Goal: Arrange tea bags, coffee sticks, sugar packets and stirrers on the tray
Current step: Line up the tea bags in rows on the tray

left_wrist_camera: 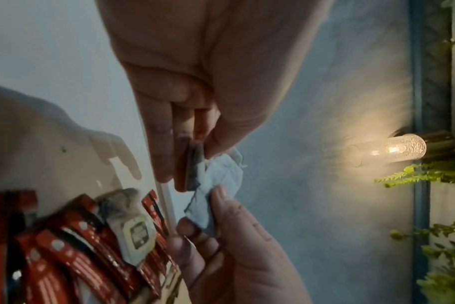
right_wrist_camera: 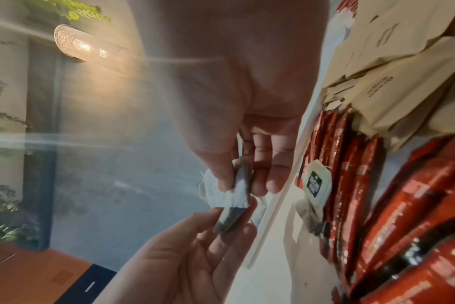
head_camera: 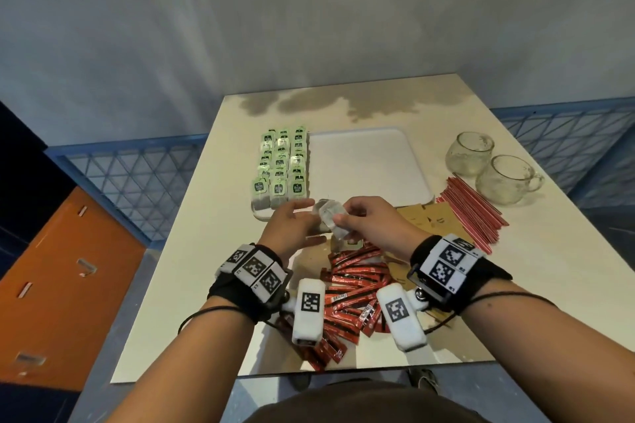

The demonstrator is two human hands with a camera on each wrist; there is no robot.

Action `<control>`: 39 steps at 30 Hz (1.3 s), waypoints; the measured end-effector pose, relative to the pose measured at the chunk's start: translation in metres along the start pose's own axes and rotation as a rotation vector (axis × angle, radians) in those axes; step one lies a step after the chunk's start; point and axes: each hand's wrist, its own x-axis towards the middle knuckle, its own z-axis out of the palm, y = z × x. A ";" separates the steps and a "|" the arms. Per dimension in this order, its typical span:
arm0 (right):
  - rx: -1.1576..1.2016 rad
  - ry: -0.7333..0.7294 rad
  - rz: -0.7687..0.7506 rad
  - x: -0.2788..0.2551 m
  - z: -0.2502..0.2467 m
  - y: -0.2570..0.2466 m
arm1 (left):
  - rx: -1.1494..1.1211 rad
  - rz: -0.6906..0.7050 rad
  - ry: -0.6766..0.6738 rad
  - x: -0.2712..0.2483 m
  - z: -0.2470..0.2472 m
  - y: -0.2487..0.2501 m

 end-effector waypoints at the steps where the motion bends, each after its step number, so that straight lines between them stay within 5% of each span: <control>1: -0.007 0.014 0.001 0.003 -0.001 0.000 | -0.027 -0.005 -0.025 -0.001 0.002 0.003; 5: 0.022 0.032 -0.006 0.013 -0.001 0.000 | -0.106 -0.029 -0.091 -0.007 0.004 0.009; 9: 0.019 0.025 0.004 0.014 0.000 0.002 | 0.022 0.014 0.000 -0.002 0.002 -0.001; 16: -0.608 -0.005 0.091 0.011 -0.011 0.018 | 0.082 0.014 0.140 0.005 -0.011 -0.006; 21: -0.748 -0.015 0.072 0.011 -0.004 0.020 | 0.107 0.025 0.140 0.005 -0.015 -0.006; 31: -0.577 -0.097 0.018 0.031 -0.003 0.009 | 0.060 0.034 0.239 0.006 -0.054 0.001; 39: -0.329 0.088 -0.157 0.075 0.026 -0.029 | 0.047 0.101 0.368 0.015 -0.104 0.016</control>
